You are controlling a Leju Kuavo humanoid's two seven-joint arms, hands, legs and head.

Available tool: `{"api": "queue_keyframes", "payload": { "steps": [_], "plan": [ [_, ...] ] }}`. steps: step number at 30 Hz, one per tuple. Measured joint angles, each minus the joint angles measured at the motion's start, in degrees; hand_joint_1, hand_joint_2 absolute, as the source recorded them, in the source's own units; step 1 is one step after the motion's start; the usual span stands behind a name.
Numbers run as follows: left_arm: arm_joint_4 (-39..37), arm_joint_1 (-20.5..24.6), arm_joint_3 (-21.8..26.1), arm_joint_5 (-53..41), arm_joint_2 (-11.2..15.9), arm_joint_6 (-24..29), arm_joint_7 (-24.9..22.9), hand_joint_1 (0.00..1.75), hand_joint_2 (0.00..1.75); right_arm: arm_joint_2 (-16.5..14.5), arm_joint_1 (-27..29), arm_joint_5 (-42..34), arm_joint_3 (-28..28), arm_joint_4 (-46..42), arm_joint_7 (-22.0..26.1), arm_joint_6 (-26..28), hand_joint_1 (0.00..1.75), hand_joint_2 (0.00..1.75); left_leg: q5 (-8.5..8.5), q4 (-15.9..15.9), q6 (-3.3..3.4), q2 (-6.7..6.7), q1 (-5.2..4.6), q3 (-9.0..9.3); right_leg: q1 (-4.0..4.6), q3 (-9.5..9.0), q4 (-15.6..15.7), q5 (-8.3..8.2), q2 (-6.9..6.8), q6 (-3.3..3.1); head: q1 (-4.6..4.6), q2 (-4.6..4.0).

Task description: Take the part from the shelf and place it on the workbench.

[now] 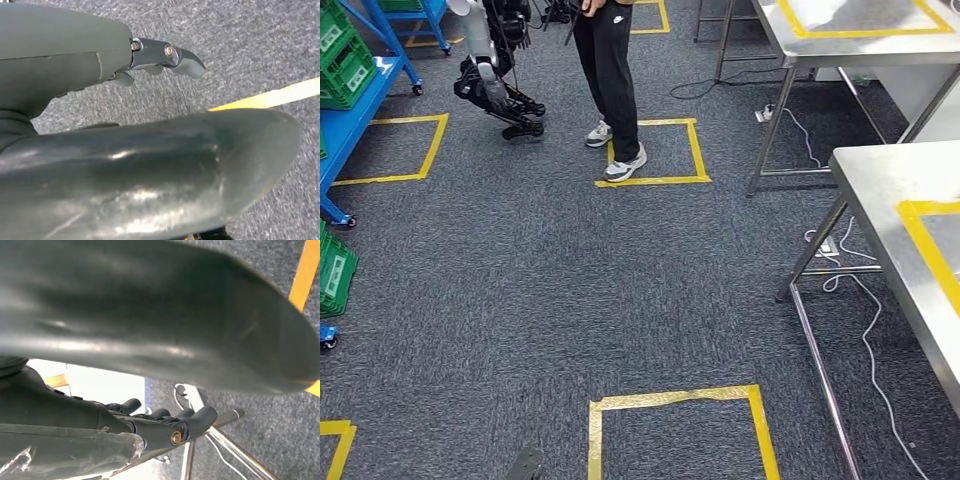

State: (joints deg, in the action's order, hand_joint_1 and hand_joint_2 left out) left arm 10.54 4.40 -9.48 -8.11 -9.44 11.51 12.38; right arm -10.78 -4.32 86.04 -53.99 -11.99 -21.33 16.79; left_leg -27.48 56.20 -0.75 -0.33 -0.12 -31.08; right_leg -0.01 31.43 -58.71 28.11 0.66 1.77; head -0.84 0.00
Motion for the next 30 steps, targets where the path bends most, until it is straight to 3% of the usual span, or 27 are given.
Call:
{"api": "queue_keyframes", "payload": {
  "steps": [2,3,6,7,8,9,10,11,13,14,15,17,19,21,22,23,24,26,27,28,30],
  "plan": [
    [0.0,-0.23,0.06,0.08,0.01,0.01,-0.04,0.0,0.0,0.0,-0.04,-0.03,0.0,0.0,0.04,-0.03,0.0,0.0,0.08,-0.45,0.69,-0.13,0.07,1.21,-0.13,-0.37,-0.98,0.1,-0.15,0.67,-0.07,-0.01],
    [0.0,-0.29,0.08,0.1,-0.01,0.06,-0.05,0.0,0.0,0.0,-0.09,-0.03,0.0,-0.01,0.09,-0.04,0.0,0.0,-0.11,-0.47,1.0,-0.13,0.13,1.9,-0.16,0.49,-2.72,0.9,-0.19,0.9,-0.16,-0.01],
    [0.0,-0.32,0.1,-0.28,-0.06,0.83,-0.09,0.0,0.0,0.0,-0.04,-0.09,0.0,-0.01,0.19,-0.05,0.0,0.0,-1.46,-0.48,1.48,-0.11,0.13,3.53,-0.17,7.38,-13.08,4.3,-0.23,1.42,-0.36,-0.02],
    [0.0,-0.39,0.1,-0.48,-0.07,1.16,-0.13,0.0,0.0,0.0,0.09,-0.12,0.0,-0.01,0.19,-0.05,0.0,0.0,-2.06,-0.48,1.49,-0.19,0.14,4.19,-0.18,9.56,-15.29,5.0,-0.23,1.49,-0.4,-0.02],
    [0.0,-0.49,0.1,-0.61,-0.07,1.42,-0.17,0.0,0.0,0.0,0.24,-0.14,0.0,-0.01,0.19,-0.05,0.0,0.0,-2.71,-0.48,1.45,-0.29,0.16,4.99,-0.2,10.83,-15.62,4.91,-0.23,1.52,-0.49,-0.02],
    [0.0,-0.56,0.1,-0.71,-0.08,1.57,-0.2,0.0,0.0,0.0,0.35,-0.16,-0.01,-0.01,0.19,-0.05,0.0,0.0,-3.44,-0.48,1.36,-0.4,0.2,5.95,-0.22,11.18,-14.07,3.88,-0.24,1.51,-0.51,-0.02],
    [0.0,-0.61,0.1,-0.79,-0.1,1.64,-0.21,0.0,0.0,0.01,0.41,-0.16,-0.01,-0.01,0.19,-0.05,0.0,0.0,-4.26,-0.48,1.19,-0.48,0.25,7.02,-0.24,10.79,-11.01,1.67,-0.25,1.49,-0.52,-0.02],
    [-0.01,-0.59,0.1,-0.82,-0.11,1.67,-0.22,0.0,0.0,0.01,0.47,-0.16,-0.02,0.01,0.2,-0.05,0.0,0.0,-5.09,-0.43,0.95,-0.49,0.25,8.01,-0.23,10.23,-7.59,-1.65,-0.32,1.37,-0.58,-0.02],
    [-0.02,-0.41,0.1,-0.8,-0.11,1.83,-0.36,0.0,0.0,0.01,0.38,-0.16,0.0,0.02,0.26,-0.09,0.0,0.0,-6.47,-0.46,0.33,-0.46,0.17,9.15,-0.02,9.53,-3.31,-6.11,-0.43,0.54,-0.58,-0.02],
    [-0.03,-0.28,0.1,-0.76,-0.11,2.08,-0.48,0.0,0.0,0.0,0.34,-0.18,0.01,0.03,0.28,-0.1,0.0,0.0,-6.81,-0.59,0.02,-0.41,0.14,9.37,0.13,9.54,-2.82,-6.98,-0.46,-0.06,-0.57,-0.02],
    [-0.02,-0.13,0.1,-0.73,-0.14,2.42,-0.6,0.0,0.0,-0.01,0.27,-0.2,0.01,0.02,0.29,-0.1,0.0,0.0,-6.78,-0.72,-0.33,-0.4,0.15,9.37,0.26,9.44,-2.86,-6.56,-0.42,-0.62,-0.48,-0.02],
    [-0.01,0.1,0.12,-0.69,-0.19,3.11,-0.87,0.0,0.0,0.01,0.36,-0.22,0.0,0.01,0.26,-0.05,0.0,0.0,-5.83,1.17,-1.0,-0.33,0.21,8.22,0.17,8.8,-2.29,-6.39,-0.39,-1.3,-0.39,-0.01],
    [0.0,0.22,0.13,-0.69,-0.17,3.46,-1.05,0.0,0.0,0.02,0.35,-0.21,0.0,-0.01,0.24,-0.01,0.0,0.0,-5.54,7.3,-1.44,-0.29,0.22,4.04,-0.02,7.86,-1.39,-6.08,-0.39,-1.77,-0.34,-0.02],
    [0.0,0.17,0.15,-0.68,-0.15,3.61,-1.14,0.0,0.0,0.01,0.23,-0.19,0.0,-0.01,0.24,-0.02,0.0,0.0,-8.24,14.06,-1.64,-0.28,0.22,-1.6,-0.02,7.07,-0.98,-5.56,-0.34,-2.13,-0.34,-0.02],
    [0.0,0.11,0.16,-0.67,-0.14,3.65,-1.18,0.0,0.0,0.01,0.21,-0.19,0.0,-0.01,0.24,-0.02,0.0,0.0,-9.64,15.94,-1.71,-0.28,0.23,-3.88,-0.02,6.69,-0.92,-5.24,-0.28,-2.22,-0.34,-0.02],
    [0.0,0.06,0.17,-0.67,-0.14,3.67,-1.21,0.0,0.0,0.01,0.21,-0.2,0.0,-0.01,0.23,-0.03,0.0,0.0,-9.86,16.3,-1.75,-0.28,0.25,-5.34,-0.02,6.28,-0.92,-4.91,-0.21,-2.24,-0.33,-0.02],
    [0.0,0.04,0.17,-0.67,-0.14,3.69,-1.21,0.0,0.0,0.01,0.22,-0.2,0.0,-0.01,0.23,-0.03,0.0,0.0,-8.45,15.02,-1.75,-0.27,0.28,-5.88,-0.02,5.84,-0.91,-4.59,-0.14,-2.18,-0.33,-0.02],
    [0.0,0.11,0.18,-0.66,-0.14,3.85,-1.21,0.0,0.0,0.0,0.22,-0.2,0.0,-0.01,0.24,-0.03,0.0,0.0,-2.57,8.86,-1.61,-0.22,0.3,-4.66,-0.04,4.9,-0.89,-4.06,-0.02,-1.9,-0.33,-0.02],
    [0.0,0.21,0.18,-0.64,-0.15,3.95,-1.21,0.0,0.0,0.0,0.2,-0.2,0.0,-0.01,0.25,-0.03,0.0,0.0,-0.42,5.43,-1.44,-0.16,0.29,-3.77,0.04,4.57,-1.0,-3.82,0.04,-1.64,-0.28,-0.02],
    [0.0,0.32,0.19,-0.59,-0.18,4.04,-1.21,0.0,0.0,0.0,0.17,-0.18,0.0,-0.01,0.25,-0.03,0.0,0.0,0.81,3.01,-1.23,-0.11,0.26,-3.12,0.13,4.41,-1.03,-3.6,0.07,-1.35,-0.29,-0.02],
    [0.0,0.46,0.21,-0.5,-0.22,4.14,-1.21,0.0,0.0,0.01,0.13,-0.15,0.0,-0.01,0.26,-0.03,0.0,0.0,1.17,1.34,-0.68,-0.13,0.13,-2.81,0.28,4.33,-1.03,-3.23,0.05,-0.71,-0.27,-0.02]
  ]
}}
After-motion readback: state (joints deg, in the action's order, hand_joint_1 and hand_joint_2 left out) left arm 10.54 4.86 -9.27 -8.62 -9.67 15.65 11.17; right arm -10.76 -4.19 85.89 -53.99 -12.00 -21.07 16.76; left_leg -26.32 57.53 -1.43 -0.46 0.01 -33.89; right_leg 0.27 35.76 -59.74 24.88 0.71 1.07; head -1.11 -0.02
